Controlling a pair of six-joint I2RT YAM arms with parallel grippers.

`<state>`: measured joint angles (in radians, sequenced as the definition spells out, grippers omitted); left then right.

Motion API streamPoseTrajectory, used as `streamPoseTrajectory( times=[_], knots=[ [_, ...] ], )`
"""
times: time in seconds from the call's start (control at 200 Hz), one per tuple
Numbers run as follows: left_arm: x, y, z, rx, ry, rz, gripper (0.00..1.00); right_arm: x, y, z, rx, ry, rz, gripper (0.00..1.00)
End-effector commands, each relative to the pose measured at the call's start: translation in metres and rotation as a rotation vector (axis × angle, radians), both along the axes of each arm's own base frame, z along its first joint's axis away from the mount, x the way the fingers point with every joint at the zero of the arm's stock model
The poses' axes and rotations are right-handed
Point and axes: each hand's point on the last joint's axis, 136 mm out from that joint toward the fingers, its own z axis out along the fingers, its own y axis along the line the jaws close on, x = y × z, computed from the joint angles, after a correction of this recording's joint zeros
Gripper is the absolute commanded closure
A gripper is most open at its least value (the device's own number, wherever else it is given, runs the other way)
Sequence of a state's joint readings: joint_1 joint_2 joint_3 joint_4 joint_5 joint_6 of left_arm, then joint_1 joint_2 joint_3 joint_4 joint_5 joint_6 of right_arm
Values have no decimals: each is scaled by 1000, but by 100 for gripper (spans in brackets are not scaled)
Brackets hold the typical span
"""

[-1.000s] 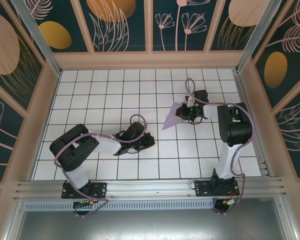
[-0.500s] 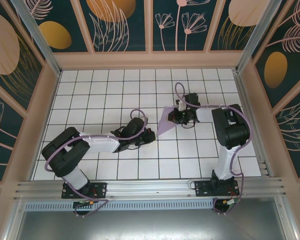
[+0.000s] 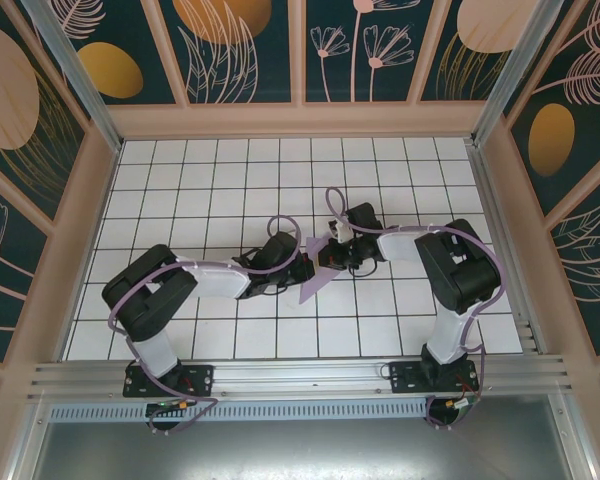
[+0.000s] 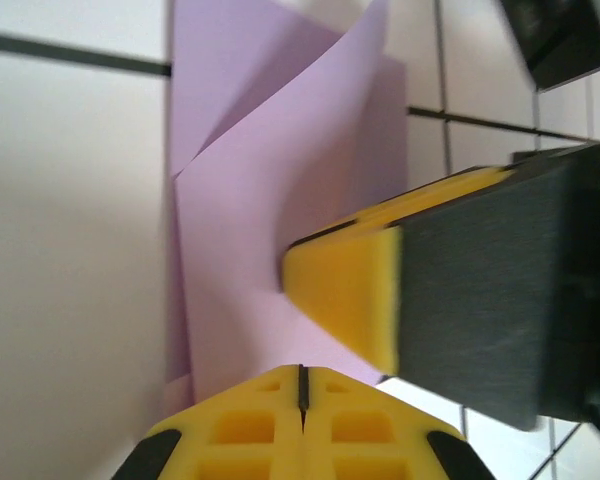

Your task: Fold a paper plane with a square sheet of paper (pick it up from the middle)

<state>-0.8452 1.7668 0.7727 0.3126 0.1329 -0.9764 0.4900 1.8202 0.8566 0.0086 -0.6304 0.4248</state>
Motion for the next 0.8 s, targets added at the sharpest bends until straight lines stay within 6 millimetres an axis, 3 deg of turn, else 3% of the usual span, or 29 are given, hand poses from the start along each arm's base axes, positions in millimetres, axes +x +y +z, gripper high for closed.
streamPoseTrajectory(
  times=[0.0, 0.25, 0.63, 0.796],
  knots=[
    [-5, -3, -11, 10, 40, -28, 99, 0, 3, 11, 21, -6, 20, 100],
    [-16, 13, -32, 78, 97, -12, 100, 16, 1, 13, 12, -53, 14, 100],
    [-29, 23, -47, 110, 153, -13, 100, 63, -32, -6, -25, -47, -103, 100],
    [-28, 22, -47, 107, 152, -14, 100, 61, -24, 12, 13, -91, -67, 100]
  ],
)
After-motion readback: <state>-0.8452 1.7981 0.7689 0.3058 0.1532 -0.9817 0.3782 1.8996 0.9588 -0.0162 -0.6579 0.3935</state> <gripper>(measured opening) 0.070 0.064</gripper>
